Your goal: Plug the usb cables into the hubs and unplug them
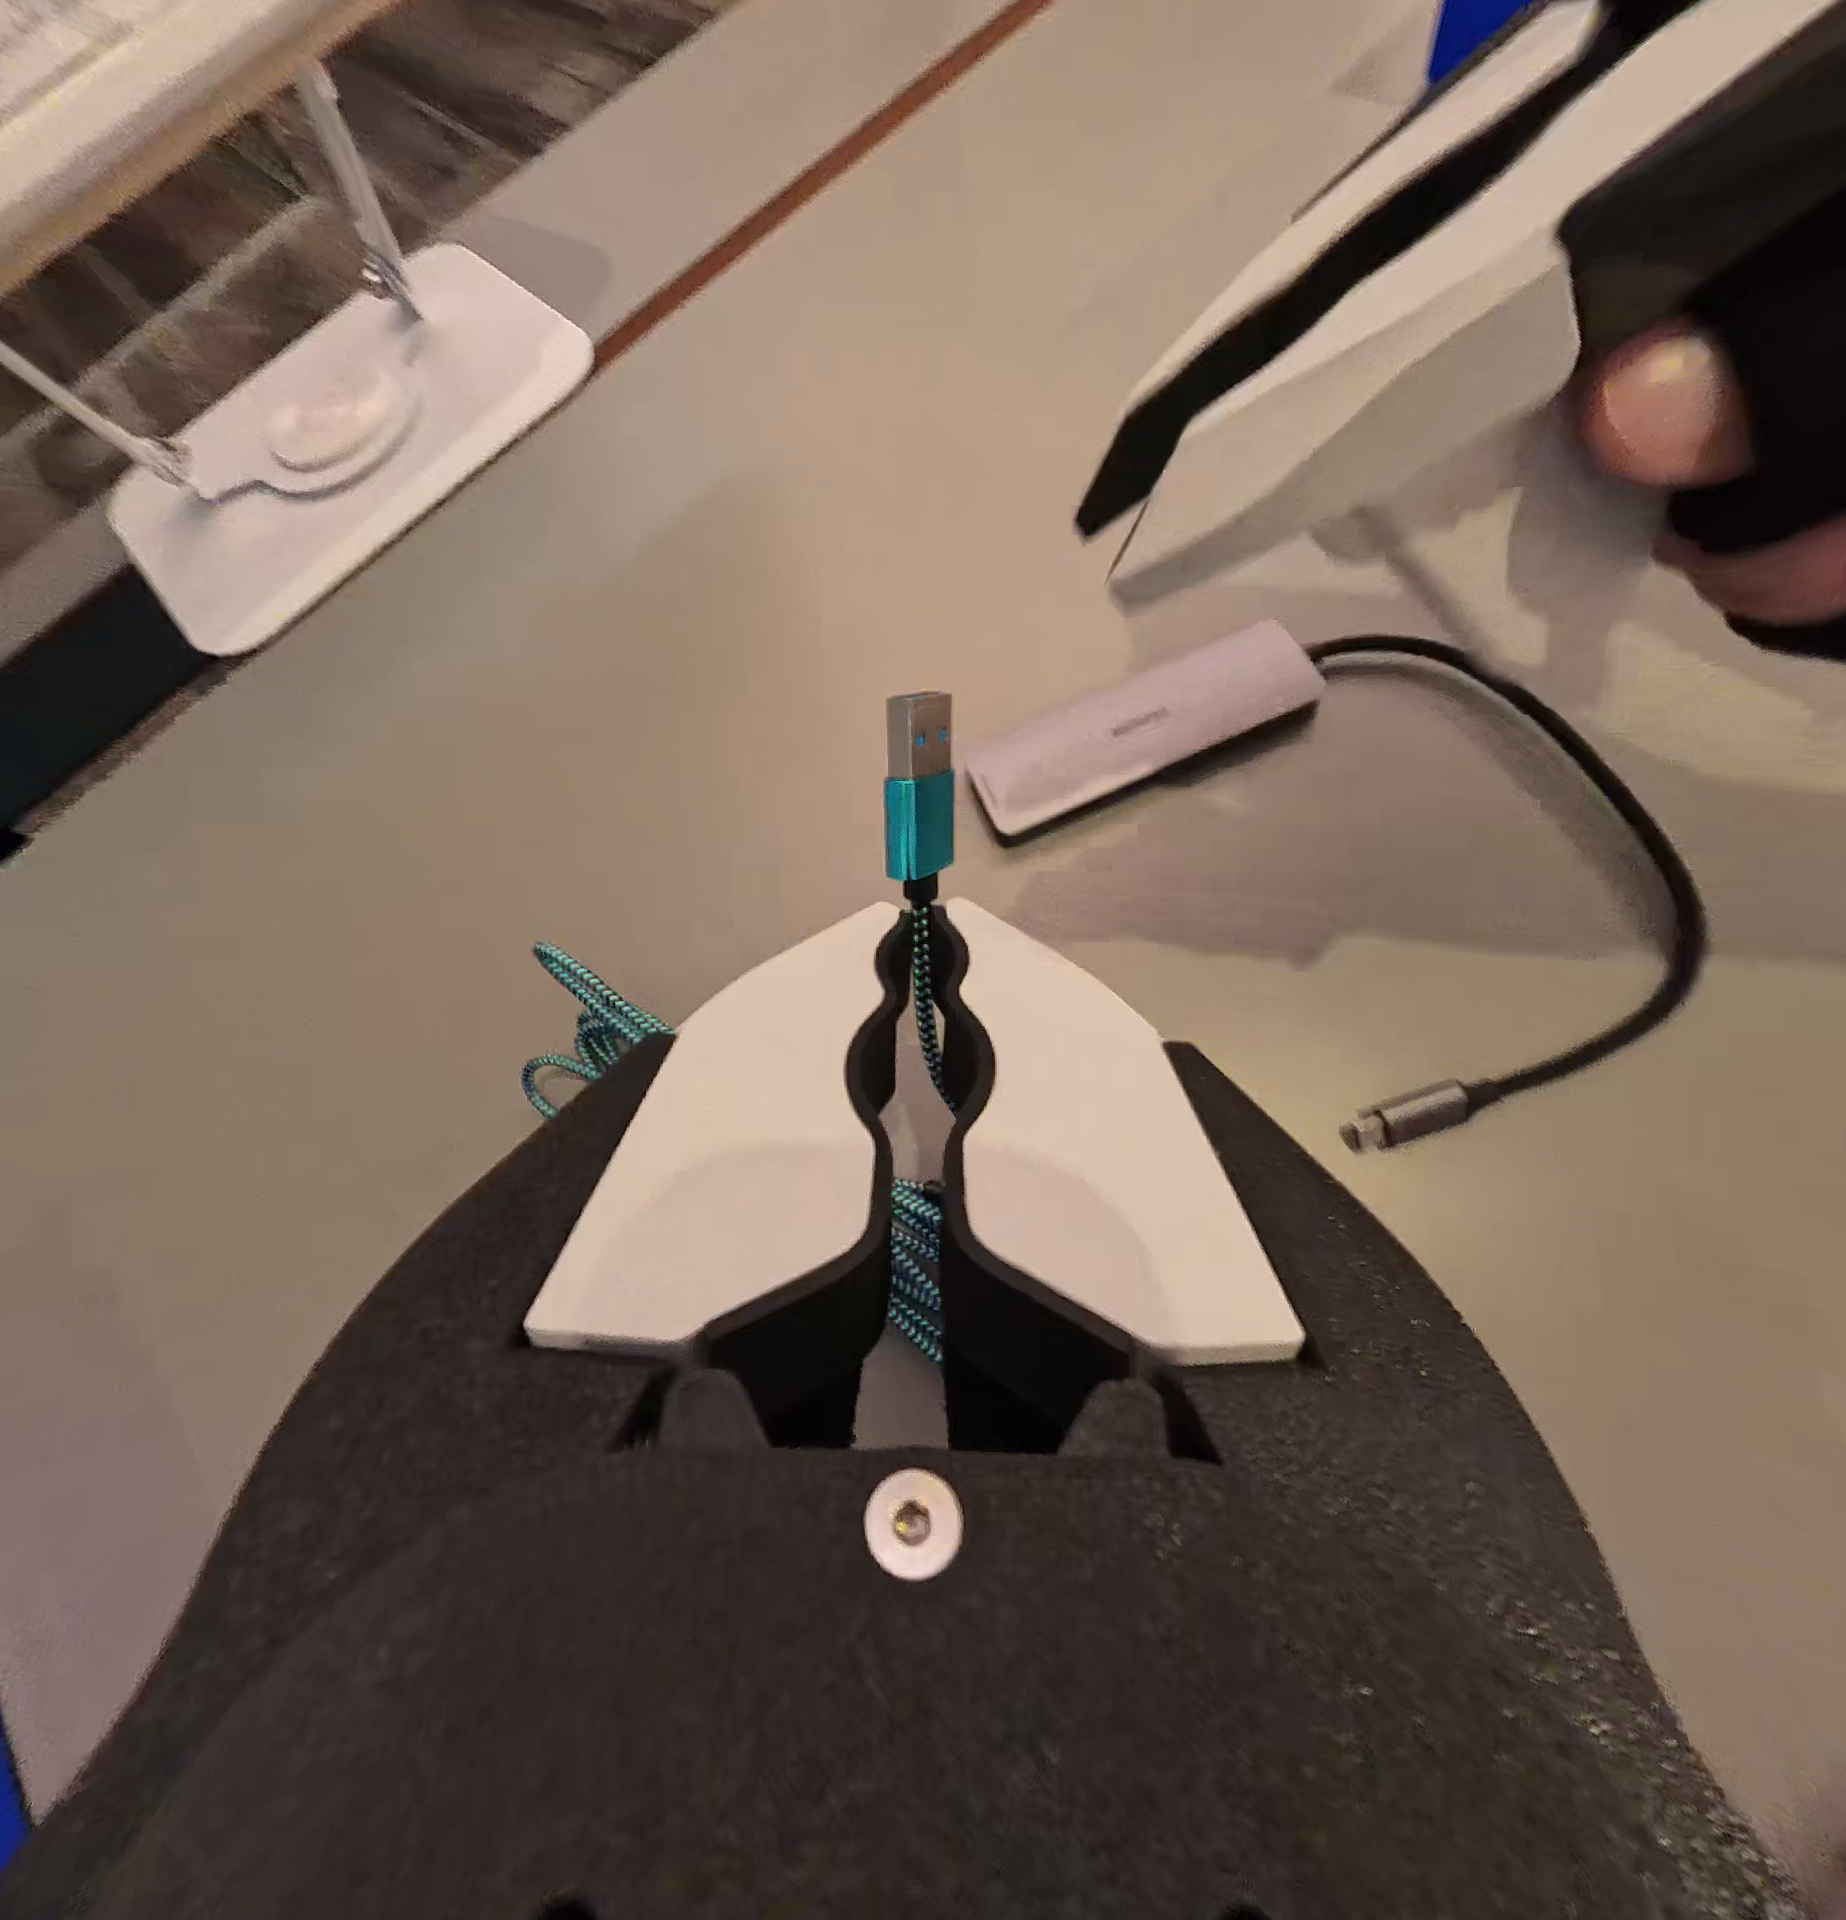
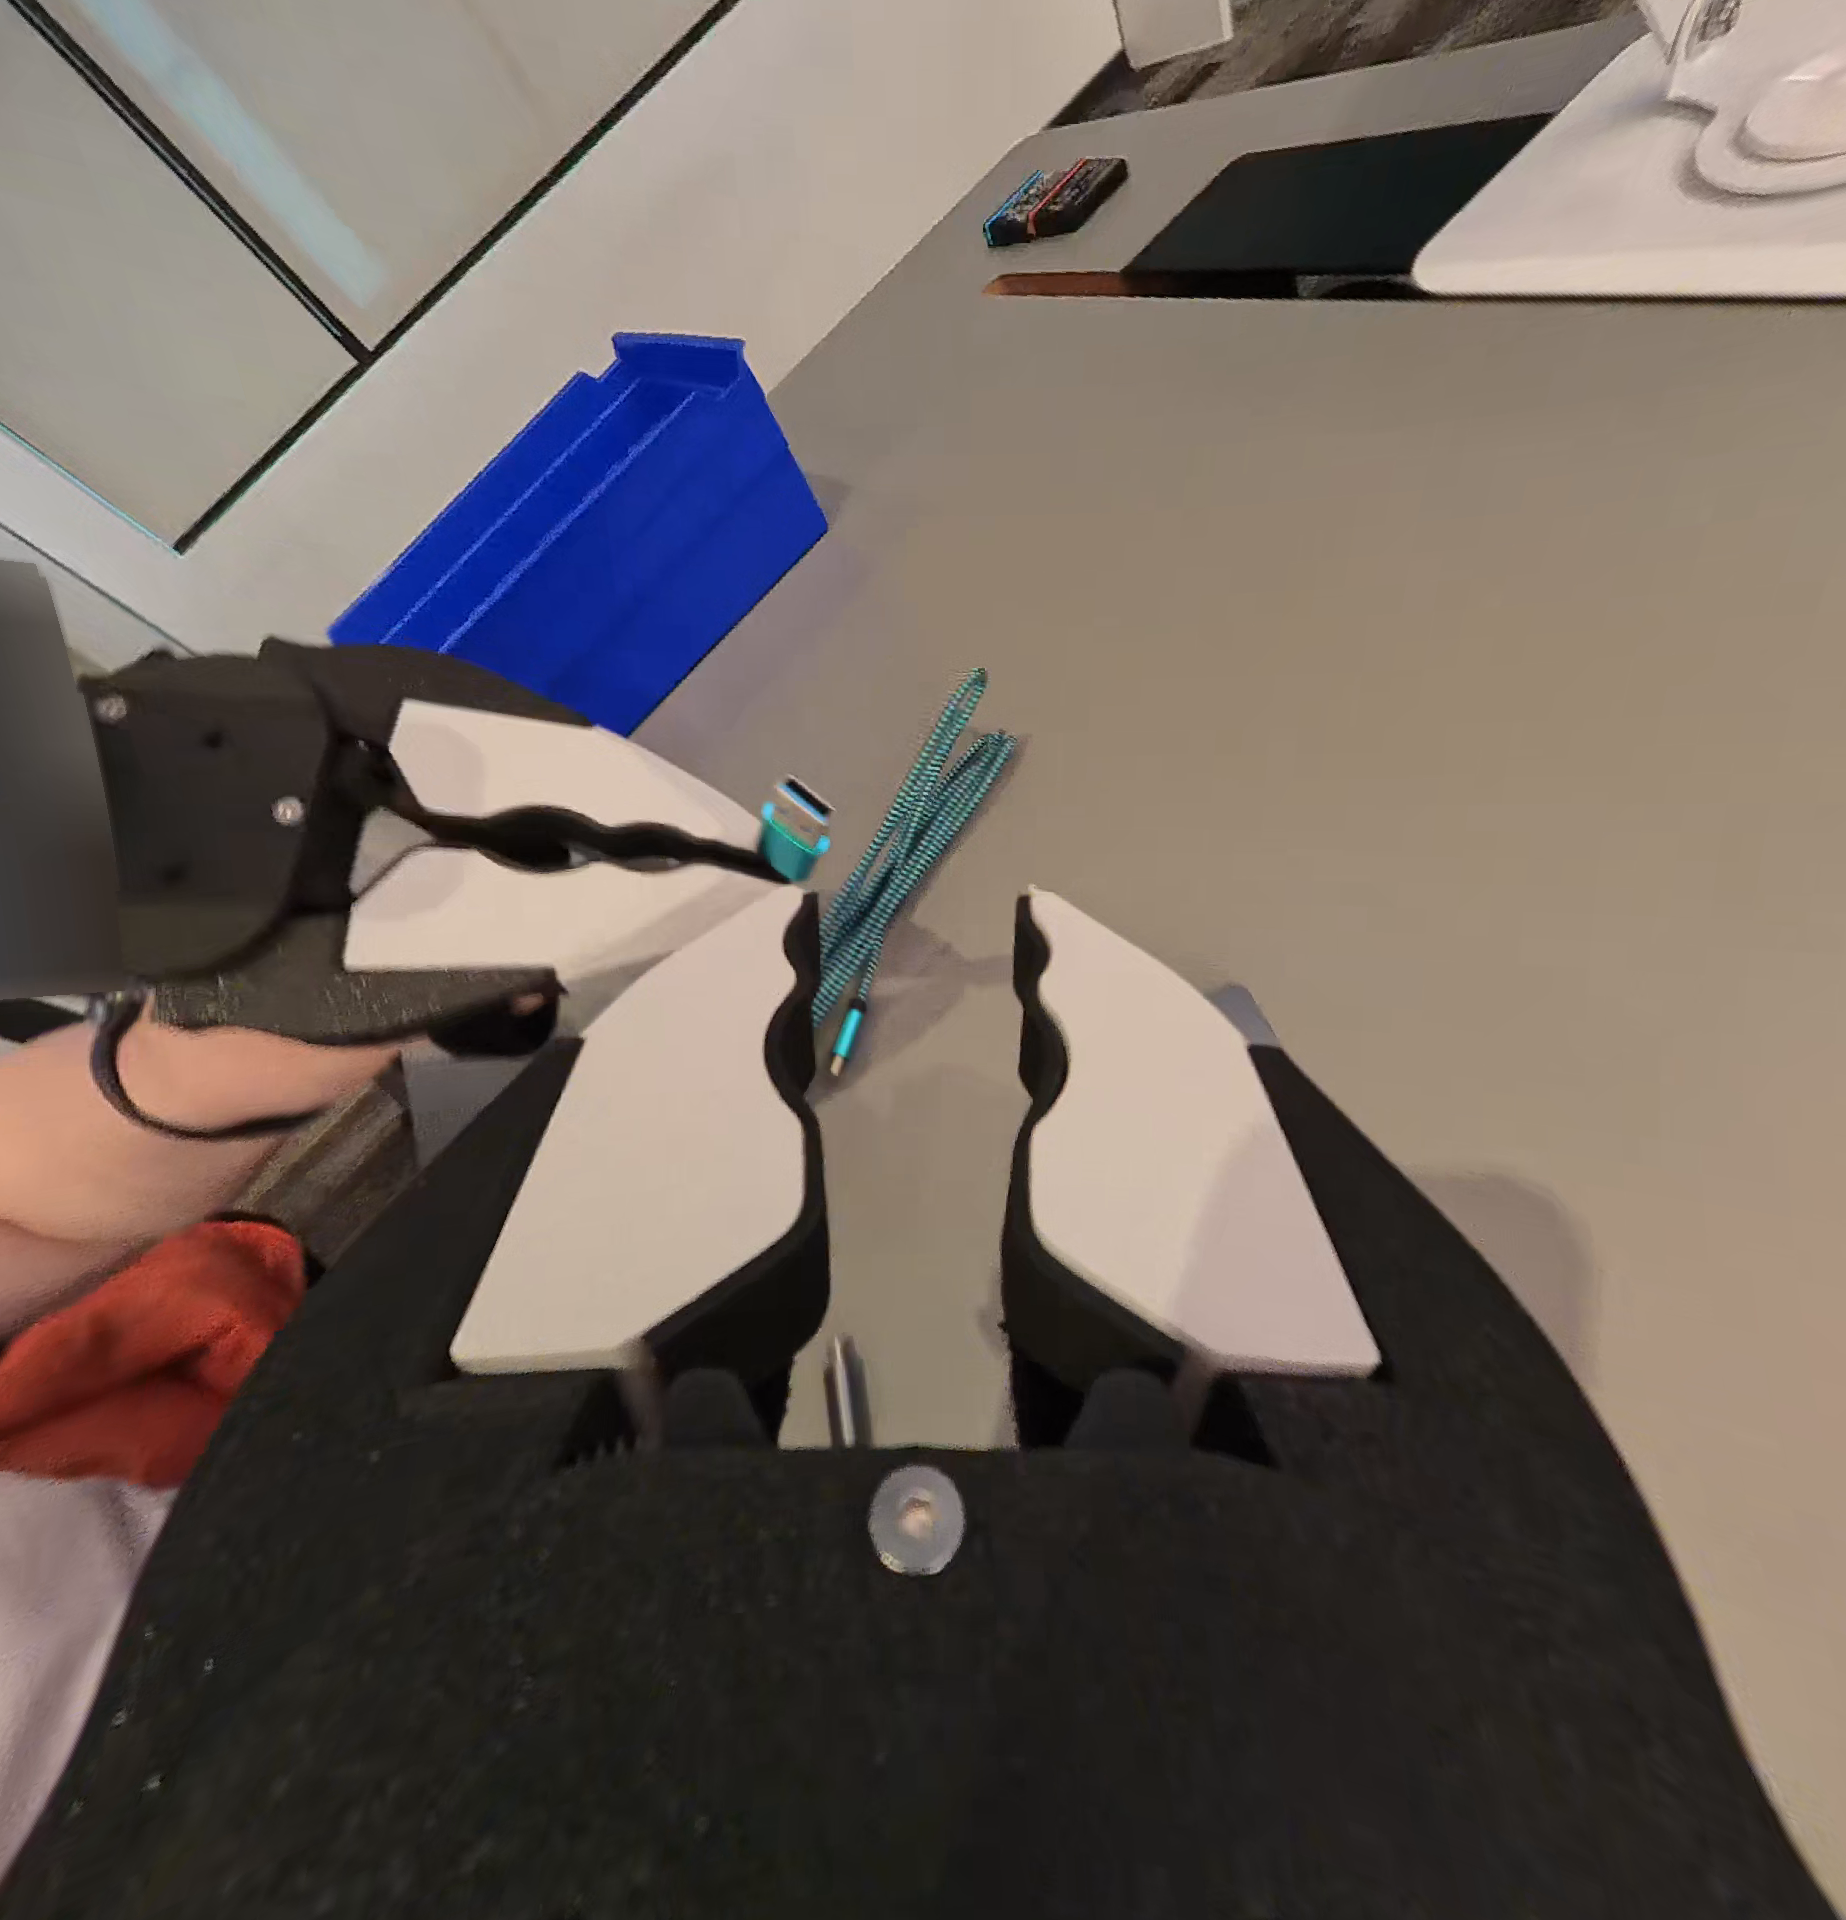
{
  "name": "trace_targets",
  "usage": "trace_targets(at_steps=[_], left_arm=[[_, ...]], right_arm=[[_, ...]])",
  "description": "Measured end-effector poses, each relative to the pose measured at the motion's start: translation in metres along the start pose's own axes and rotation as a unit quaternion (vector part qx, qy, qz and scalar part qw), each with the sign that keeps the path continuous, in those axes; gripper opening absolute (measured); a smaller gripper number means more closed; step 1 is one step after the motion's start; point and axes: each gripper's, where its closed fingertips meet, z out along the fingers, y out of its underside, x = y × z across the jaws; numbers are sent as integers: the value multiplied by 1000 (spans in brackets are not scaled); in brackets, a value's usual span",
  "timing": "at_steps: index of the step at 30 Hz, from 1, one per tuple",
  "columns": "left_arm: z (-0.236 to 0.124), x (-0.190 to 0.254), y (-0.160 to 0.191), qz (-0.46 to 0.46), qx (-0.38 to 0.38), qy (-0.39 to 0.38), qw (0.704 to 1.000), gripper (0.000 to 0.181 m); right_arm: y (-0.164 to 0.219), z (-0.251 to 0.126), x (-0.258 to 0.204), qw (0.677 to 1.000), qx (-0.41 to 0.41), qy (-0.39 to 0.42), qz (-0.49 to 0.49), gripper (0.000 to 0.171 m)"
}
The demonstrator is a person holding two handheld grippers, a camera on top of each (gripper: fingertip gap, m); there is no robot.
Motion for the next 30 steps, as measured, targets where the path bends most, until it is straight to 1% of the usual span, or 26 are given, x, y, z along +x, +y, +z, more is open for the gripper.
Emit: trace_targets(at_steps=[4, 7, 9, 12, 15, 16, 17, 18, 20, 23, 24, 25, 28, 30], left_arm=[[10, 2, -9, -1, 21, -18, 1000, 3], [10, -4, -11, 14, 24, -52, 998, 3], [10, -9, -12, 25, 25, -73, 997, 2], [13, -9, -15, 17, 32, -76, 996, 3], [17, -8, -13, 14, 29, -74, 997, 3], [18, -8, -12, 15, 28, -74, 997, 3], [18, -8, -12, 17, 28, -76, 997, 3], [18, -8, -13, 17, 28, -77, 996, 3], [18, -9, -11, 15, 23, -77, 997, 3], [19, -5, -9, 8, 21, -51, 998, 4], [18, -3, -7, 6, 18, -41, 999, 7], [18, 1, -4, 2, 8, -20, 1000, 15], [12, 16, -4, -14, 10, 78, 997, 26], [3, 22, -6, -27, 14, 147, 989, 25]], right_arm=[[-4, 24, -7, 1000, 10, 10, 7, 39], [-3, 30, -9, 998, 20, -4, 59, 42], [-5, 32, -8, 996, 34, 6, 78, 44], [-11, 34, 0, 994, 57, 40, 86, 47], [-13, 41, -1, 993, 56, 44, 92, 46], [-14, 44, -2, 993, 56, 41, 95, 41], [-14, 46, -5, 994, 54, 30, 93, 19], [-15, 48, -9, 994, 54, 19, 89, 15], [-15, 50, -12, 995, 54, 9, 79, 14], [-14, 51, -14, 997, 52, -11, 56, 13], [-14, 50, -17, 997, 53, -27, 47, 13], [-15, 49, -20, 997, 55, -48, 35, 13], [-13, 43, -28, 993, 52, -104, -20, 13], [-14, 36, -33, 987, 54, -140, -53, 13]])
